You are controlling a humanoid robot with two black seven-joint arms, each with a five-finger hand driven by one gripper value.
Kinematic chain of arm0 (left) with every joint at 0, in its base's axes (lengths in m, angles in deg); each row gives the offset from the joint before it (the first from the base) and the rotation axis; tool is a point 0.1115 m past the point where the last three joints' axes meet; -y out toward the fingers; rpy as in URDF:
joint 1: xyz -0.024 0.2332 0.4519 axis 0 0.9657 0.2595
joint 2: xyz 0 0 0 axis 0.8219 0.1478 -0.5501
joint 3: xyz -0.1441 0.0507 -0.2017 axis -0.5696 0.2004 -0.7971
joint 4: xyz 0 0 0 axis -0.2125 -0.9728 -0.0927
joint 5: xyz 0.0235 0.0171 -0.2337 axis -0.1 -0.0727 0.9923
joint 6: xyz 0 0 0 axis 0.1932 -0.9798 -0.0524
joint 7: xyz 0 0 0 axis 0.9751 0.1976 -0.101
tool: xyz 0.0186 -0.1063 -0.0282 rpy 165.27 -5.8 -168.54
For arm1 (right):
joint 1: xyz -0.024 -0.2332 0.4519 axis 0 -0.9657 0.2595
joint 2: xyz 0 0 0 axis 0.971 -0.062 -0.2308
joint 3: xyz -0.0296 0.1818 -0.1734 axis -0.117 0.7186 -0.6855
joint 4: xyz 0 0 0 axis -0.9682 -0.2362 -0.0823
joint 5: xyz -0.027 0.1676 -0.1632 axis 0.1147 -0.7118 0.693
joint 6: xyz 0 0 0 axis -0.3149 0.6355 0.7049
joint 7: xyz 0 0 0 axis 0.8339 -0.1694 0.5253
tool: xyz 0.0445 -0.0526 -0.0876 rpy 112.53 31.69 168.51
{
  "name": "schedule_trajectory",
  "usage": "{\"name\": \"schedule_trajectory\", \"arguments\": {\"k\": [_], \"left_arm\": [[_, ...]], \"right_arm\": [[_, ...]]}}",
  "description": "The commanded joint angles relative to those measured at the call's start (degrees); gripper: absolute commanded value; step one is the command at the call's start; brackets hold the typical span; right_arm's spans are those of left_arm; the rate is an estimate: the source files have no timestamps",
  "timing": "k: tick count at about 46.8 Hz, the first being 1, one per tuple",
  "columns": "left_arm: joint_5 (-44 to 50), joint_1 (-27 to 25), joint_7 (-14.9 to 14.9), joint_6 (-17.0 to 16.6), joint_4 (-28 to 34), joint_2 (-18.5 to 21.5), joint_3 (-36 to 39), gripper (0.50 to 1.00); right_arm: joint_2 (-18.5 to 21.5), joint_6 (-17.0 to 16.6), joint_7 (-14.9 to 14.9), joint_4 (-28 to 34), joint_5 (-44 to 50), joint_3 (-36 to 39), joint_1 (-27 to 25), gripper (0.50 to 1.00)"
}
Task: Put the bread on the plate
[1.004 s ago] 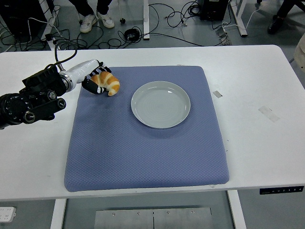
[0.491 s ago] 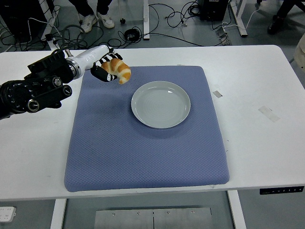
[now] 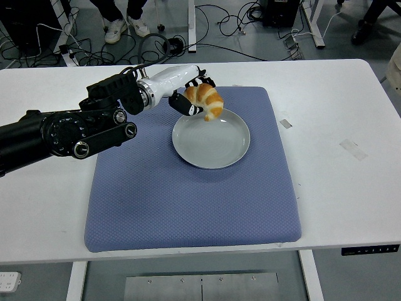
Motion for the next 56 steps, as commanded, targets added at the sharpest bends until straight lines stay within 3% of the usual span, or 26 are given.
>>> {"name": "schedule_trajectory", "arguments": {"k": [1, 47, 52, 56], "left_arm": [[-1.1, 0.2, -0.1, -0.1, 0.3, -0.3, 0.0, 0.649], [-3.9, 3.8, 0.1, -1.4, 0.9, -1.4, 1.1, 0.652], [-3.8, 3.8, 0.1, -1.4, 0.9, -1.3, 1.2, 0.669], [-3.7, 3.9, 0.2, -1.4, 0.9, -1.3, 1.2, 0.717]], "right_arm": [[0.0, 0.0, 0.0, 0.0, 0.0, 0.0, 0.0, 1.0], [0.0, 0.0, 0.0, 0.0, 0.0, 0.0, 0.0, 1.0], [0.0, 0.0, 0.0, 0.0, 0.0, 0.0, 0.0, 1.0], [0.0, 0.0, 0.0, 0.0, 0.0, 0.0, 0.0, 1.0]]}}
